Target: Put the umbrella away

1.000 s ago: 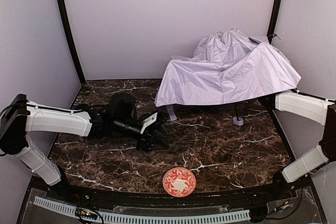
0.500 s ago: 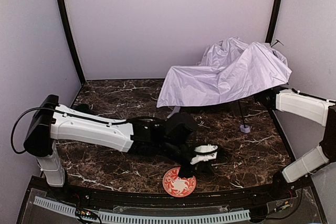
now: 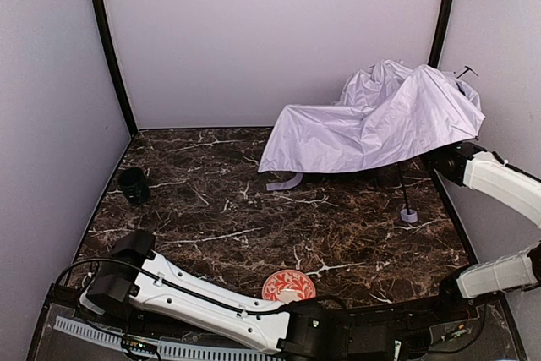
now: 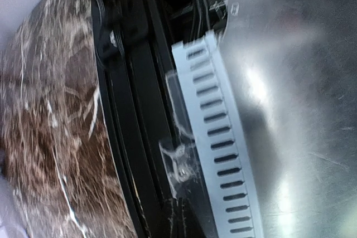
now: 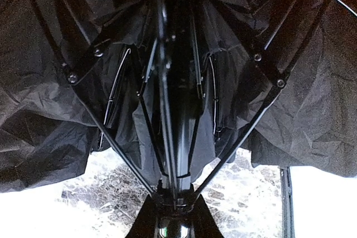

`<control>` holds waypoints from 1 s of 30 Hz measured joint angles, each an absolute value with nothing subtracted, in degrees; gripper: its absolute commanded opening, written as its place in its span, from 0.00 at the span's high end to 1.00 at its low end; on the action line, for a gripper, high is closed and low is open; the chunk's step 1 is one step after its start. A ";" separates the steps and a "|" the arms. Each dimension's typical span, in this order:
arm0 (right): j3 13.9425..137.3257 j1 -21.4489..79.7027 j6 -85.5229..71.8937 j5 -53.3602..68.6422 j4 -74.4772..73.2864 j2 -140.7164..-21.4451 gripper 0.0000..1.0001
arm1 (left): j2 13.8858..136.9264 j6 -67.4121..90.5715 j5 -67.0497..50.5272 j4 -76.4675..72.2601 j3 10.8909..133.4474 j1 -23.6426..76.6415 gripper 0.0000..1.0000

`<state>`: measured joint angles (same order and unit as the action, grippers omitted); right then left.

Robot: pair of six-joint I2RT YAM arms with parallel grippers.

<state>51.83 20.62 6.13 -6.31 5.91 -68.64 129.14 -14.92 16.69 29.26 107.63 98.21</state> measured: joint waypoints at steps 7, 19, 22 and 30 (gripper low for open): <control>51.62 20.62 5.63 -6.02 5.28 -68.18 1.00 | 137.62 -8.54 32.51 39.97 115.85 98.54 1.00; 50.72 20.62 5.48 -5.13 4.64 -64.90 1.00 | 139.98 -0.95 37.89 46.85 113.78 94.65 1.00; 50.72 20.62 5.54 -5.17 4.69 -64.38 1.00 | 139.33 -0.43 38.44 46.35 112.01 94.65 1.00; 50.72 20.62 5.76 -4.49 4.67 -64.16 1.00 | 132.99 0.40 39.35 43.42 100.27 94.13 1.00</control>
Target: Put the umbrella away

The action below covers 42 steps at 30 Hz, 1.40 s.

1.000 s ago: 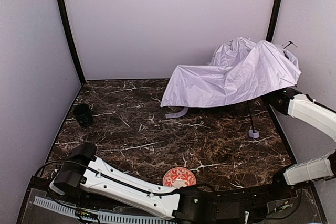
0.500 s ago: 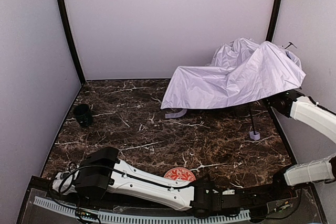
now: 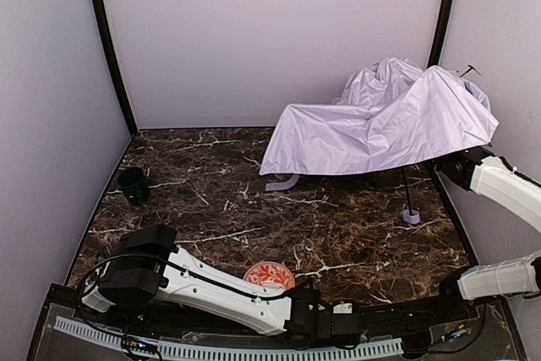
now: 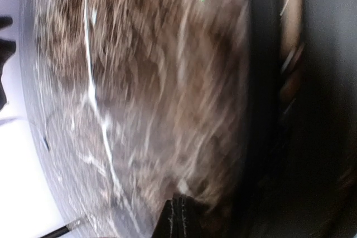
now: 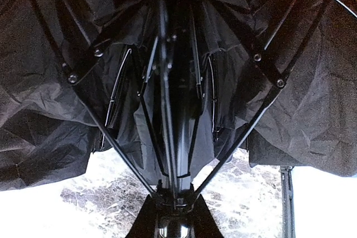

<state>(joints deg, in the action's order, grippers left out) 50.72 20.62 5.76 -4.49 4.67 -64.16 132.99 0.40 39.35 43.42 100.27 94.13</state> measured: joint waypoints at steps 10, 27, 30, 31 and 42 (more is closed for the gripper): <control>50.72 20.62 6.63 -3.31 4.67 -64.18 1.00 | 121.34 1.23 39.48 37.67 80.31 88.51 1.00; 50.78 20.62 6.79 -1.72 4.62 -64.05 1.00 | 106.52 15.27 32.86 34.72 60.95 82.81 1.00; 50.78 20.62 6.79 -1.50 4.62 -63.61 1.00 | 103.57 18.44 31.92 35.00 57.36 82.76 1.00; 50.78 20.62 6.81 -1.45 4.62 -63.37 1.00 | 103.07 19.05 32.10 35.42 56.64 82.74 1.00; 51.00 20.62 6.81 -1.28 4.64 -62.65 1.00 | 101.97 17.08 32.34 32.56 55.27 73.63 1.00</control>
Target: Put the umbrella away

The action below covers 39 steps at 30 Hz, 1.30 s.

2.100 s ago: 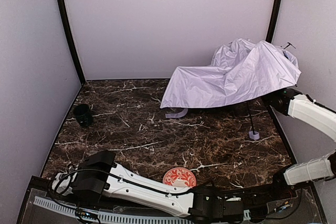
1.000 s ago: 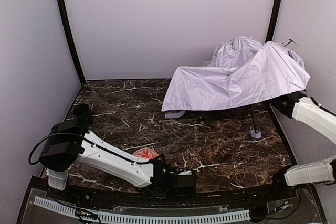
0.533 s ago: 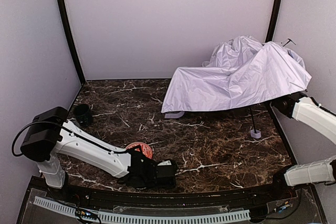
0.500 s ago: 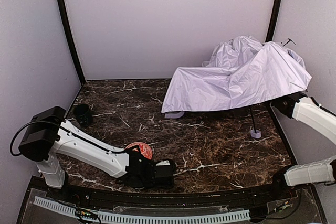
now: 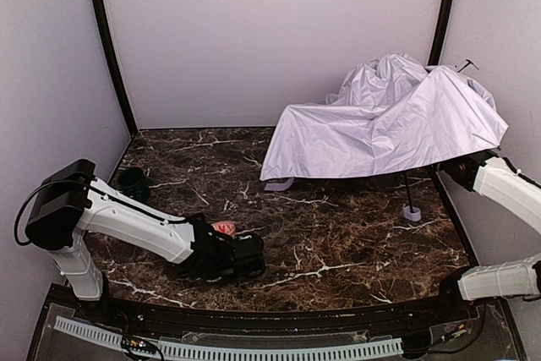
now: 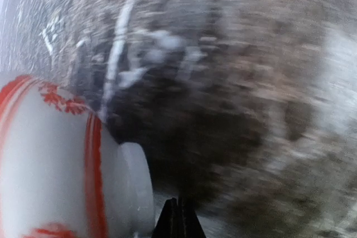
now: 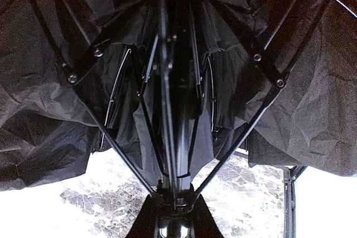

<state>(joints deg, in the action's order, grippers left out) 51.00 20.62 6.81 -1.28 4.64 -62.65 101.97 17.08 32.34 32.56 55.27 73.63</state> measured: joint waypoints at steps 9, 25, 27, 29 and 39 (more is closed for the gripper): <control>51.00 20.64 6.76 -1.13 4.64 -62.59 1.00 | 101.95 11.70 30.98 28.18 55.31 62.74 1.00; 51.00 20.64 6.61 -0.84 4.69 -58.67 1.00 | 103.28 8.25 23.86 23.64 58.19 62.87 1.00; 51.03 20.62 6.61 -0.84 4.69 -58.61 1.00 | 102.83 8.47 22.31 23.62 58.06 63.96 1.00; 51.03 20.64 6.61 -0.84 4.67 -58.61 1.00 | 102.28 8.97 20.69 23.90 57.76 64.34 1.00; 51.03 20.64 6.76 -0.84 4.67 -57.58 1.00 | 101.62 14.20 17.98 25.56 57.67 61.41 1.00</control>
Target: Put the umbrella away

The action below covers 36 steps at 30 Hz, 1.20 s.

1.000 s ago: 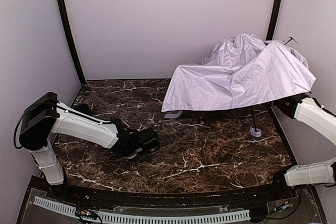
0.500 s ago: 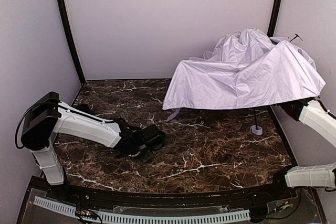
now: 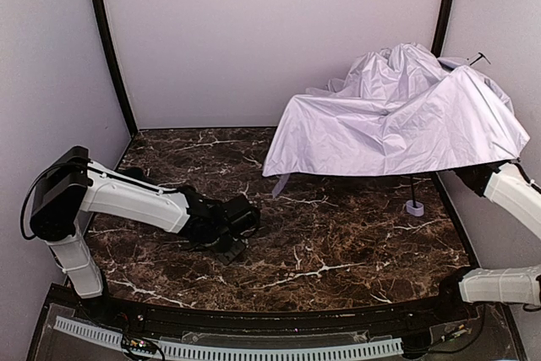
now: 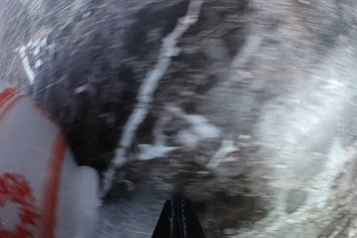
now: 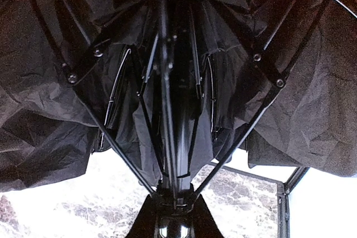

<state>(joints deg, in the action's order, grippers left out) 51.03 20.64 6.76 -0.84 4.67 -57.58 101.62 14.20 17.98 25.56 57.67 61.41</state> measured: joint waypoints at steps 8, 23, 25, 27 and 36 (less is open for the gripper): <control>51.03 20.64 6.79 -0.25 5.69 -55.77 1.00 | 101.91 14.57 20.95 26.94 57.78 54.89 1.00; 52.69 20.62 6.79 2.15 8.91 -55.70 1.00 | 106.10 2.20 26.70 26.74 61.93 40.25 1.00; 52.71 20.64 6.79 2.24 9.26 -55.72 1.00 | 106.41 0.05 27.16 26.02 61.95 38.50 1.00; 52.71 20.64 6.79 2.37 9.50 -55.72 1.00 | 106.89 -1.98 27.75 25.06 62.15 36.62 1.00; 53.04 20.64 6.79 3.01 10.24 -55.70 1.00 | 112.71 -10.13 29.15 20.86 68.69 29.47 1.00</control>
